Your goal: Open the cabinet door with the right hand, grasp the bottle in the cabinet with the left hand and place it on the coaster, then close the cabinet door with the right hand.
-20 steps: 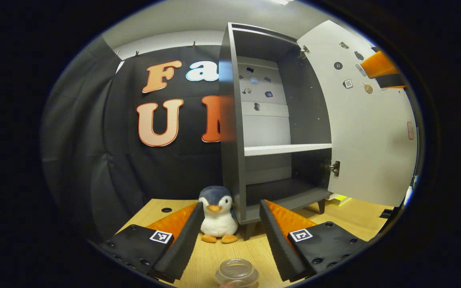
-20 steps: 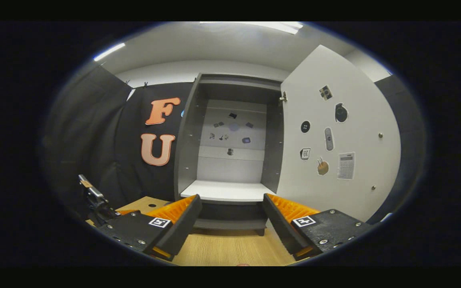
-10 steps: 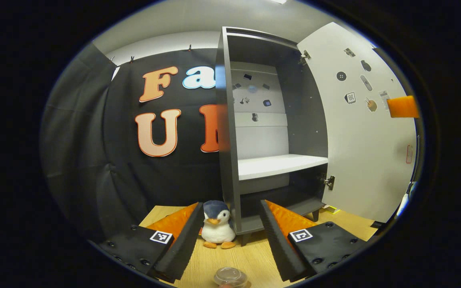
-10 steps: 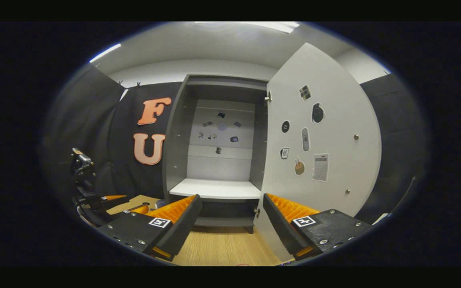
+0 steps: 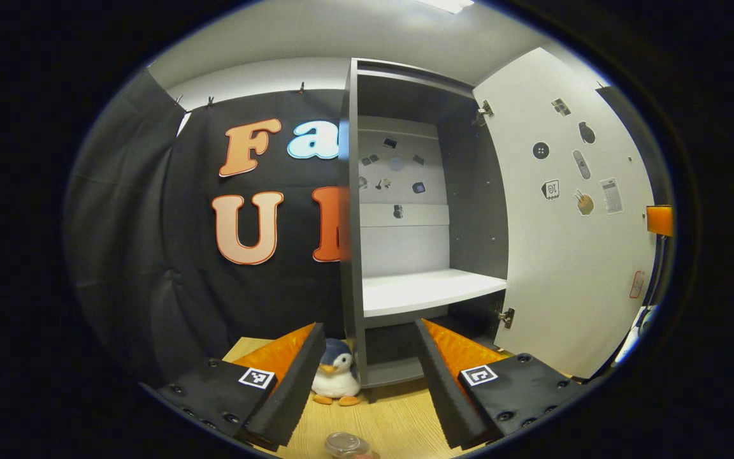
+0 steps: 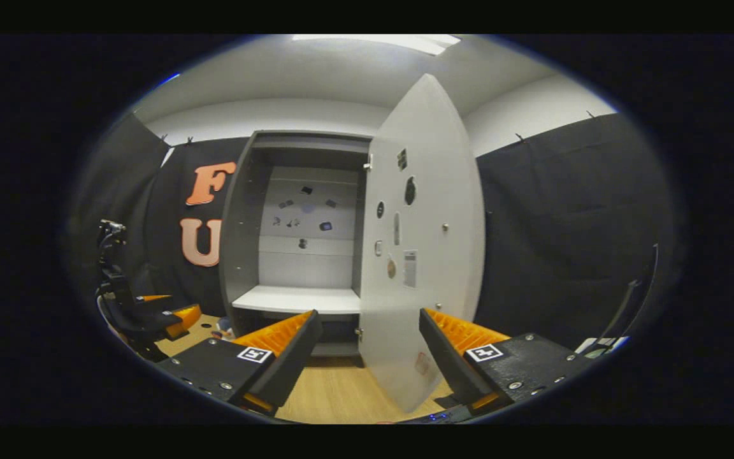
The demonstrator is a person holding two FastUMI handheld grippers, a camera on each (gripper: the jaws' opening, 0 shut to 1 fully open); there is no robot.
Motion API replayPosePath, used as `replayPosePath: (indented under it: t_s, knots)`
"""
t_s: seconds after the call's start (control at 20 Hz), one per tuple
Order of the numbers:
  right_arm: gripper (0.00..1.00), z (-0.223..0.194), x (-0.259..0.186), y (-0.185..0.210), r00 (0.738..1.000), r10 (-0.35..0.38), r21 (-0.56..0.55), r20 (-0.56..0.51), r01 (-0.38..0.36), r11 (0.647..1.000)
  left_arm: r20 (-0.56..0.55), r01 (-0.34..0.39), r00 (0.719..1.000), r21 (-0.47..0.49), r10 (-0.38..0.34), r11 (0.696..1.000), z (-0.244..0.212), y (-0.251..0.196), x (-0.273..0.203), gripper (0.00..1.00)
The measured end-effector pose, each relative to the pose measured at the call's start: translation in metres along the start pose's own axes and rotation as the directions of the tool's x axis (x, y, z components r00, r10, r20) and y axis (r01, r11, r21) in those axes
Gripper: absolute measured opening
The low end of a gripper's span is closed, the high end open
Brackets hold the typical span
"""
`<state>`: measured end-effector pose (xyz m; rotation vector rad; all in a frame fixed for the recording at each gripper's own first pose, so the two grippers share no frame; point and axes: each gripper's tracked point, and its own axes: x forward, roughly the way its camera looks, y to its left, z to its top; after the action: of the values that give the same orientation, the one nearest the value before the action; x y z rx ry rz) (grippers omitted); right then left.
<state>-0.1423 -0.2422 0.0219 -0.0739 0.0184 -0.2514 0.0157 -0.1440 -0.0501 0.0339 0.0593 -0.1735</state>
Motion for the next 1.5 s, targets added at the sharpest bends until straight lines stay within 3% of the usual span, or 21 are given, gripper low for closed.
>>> replayPosePath:
  t_s: [0.3, 0.55, 0.75, 0.95, 1.2, 1.25, 1.3, 1.5]
  knots:
    - [0.95, -0.005, -0.014, -0.098, 0.983, -0.184, -0.06, -0.027, 0.182, 0.981, -0.015, -0.03, 0.999, -0.04, 0.029, 0.999, 0.004, -0.01, -0.008, 0.92]
    - [0.95, -0.007, -0.004, -0.129, 0.977, -0.212, -0.089, -0.019, 0.209, 0.974, 0.005, -0.059, 0.998, -0.026, 0.059, 0.998, 0.018, -0.014, -0.017, 0.91]
    - [0.96, -0.002, 0.011, -0.116, 0.989, -0.148, -0.047, 0.004, 0.148, 0.988, 0.007, -0.068, 0.998, -0.013, 0.068, 0.998, 0.023, -0.014, -0.023, 0.91]
    - [0.89, -0.003, 0.006, -0.103, 0.997, -0.083, 0.012, -0.011, 0.083, 0.997, 0.006, -0.084, 0.996, -0.025, 0.084, 0.996, 0.023, -0.01, -0.026, 0.91]
    - [0.85, -0.001, 0.001, -0.056, 0.997, 0.065, 0.092, -0.032, -0.062, 0.994, 0.001, -0.117, 0.993, -0.043, 0.117, 0.992, 0.022, -0.002, -0.033, 0.92]
    - [0.76, -0.001, -0.001, -0.044, 0.995, 0.097, 0.091, -0.029, -0.094, 0.991, 0.002, -0.121, 0.993, -0.039, 0.121, 0.992, 0.022, -0.001, -0.035, 0.92]
    - [0.84, 0.0, -0.002, -0.034, 0.992, 0.124, 0.095, -0.025, -0.121, 0.988, 0.006, -0.126, 0.992, -0.034, 0.126, 0.991, 0.023, 0.001, -0.036, 0.92]
    - [0.83, 0.005, 0.004, 0.011, 0.975, 0.223, 0.094, -0.02, -0.22, 0.971, 0.014, -0.15, 0.989, -0.039, 0.15, 0.988, 0.025, 0.018, -0.04, 0.9]
